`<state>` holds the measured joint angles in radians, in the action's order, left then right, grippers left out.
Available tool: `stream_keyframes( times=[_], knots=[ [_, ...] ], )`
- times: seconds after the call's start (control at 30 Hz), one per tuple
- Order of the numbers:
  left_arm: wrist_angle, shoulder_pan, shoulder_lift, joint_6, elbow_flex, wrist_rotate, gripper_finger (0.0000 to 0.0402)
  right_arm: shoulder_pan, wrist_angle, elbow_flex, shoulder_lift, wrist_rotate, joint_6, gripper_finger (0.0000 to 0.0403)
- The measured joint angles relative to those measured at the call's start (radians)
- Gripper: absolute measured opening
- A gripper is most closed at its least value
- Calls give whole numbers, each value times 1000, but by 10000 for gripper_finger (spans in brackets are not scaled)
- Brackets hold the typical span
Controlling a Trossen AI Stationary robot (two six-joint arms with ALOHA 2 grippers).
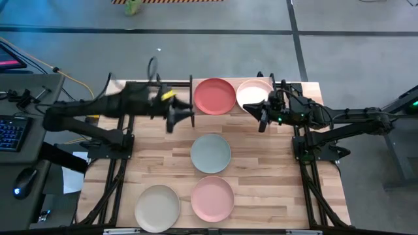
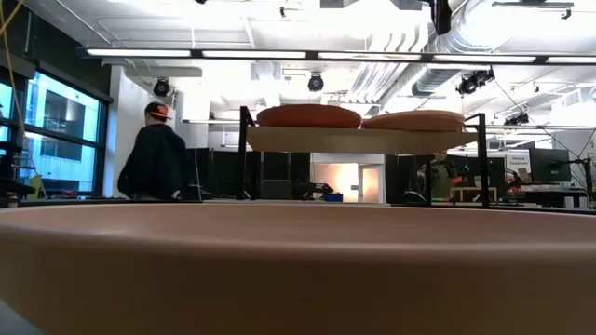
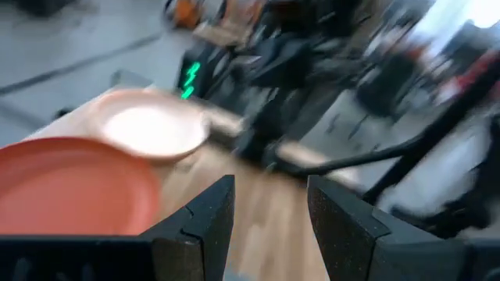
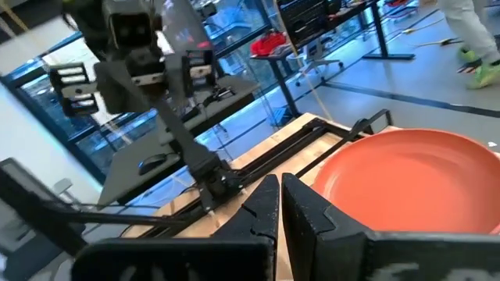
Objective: Place and stack plates onto a shelf
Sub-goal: Stack the blue plate into the orange plate
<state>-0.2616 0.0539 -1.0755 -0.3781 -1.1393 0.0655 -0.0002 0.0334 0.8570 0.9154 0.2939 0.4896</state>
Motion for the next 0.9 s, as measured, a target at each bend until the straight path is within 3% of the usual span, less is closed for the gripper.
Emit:
stream_keyframes(
  times=[0.13,0.23,0.57,0.7,0.9],
  knots=[
    [267,-64,146,-62,243,55,152,0,0,0,0,-33,-1,1],
    [372,-71,219,-61,348,98,152,0,0,0,0,-42,1,1],
    [376,-66,289,-47,387,129,152,35,17,0,66,-223,336,12],
    [370,-66,288,-39,387,128,152,102,60,0,183,-232,396,58],
    [371,-66,288,-39,387,128,152,142,195,0,369,-261,484,160]
  ],
)
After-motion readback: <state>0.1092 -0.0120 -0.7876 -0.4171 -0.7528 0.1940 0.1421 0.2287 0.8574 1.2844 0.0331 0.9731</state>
